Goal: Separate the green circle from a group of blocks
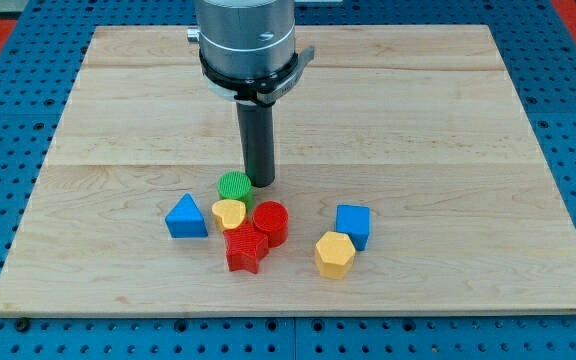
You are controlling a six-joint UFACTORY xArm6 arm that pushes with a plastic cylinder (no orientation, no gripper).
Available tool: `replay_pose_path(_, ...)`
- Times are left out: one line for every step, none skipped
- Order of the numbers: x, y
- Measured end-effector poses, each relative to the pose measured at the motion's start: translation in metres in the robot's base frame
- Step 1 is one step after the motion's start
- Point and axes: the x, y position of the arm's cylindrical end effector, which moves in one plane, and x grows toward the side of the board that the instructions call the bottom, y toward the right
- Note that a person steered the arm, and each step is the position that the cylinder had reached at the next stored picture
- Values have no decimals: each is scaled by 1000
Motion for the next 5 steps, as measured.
replay_pose_path(0,0)
replay_pose_path(-1,0)
replay_pose_path(-2,0)
replay_pose_path(-2,0)
replay_pose_path(-11,-4)
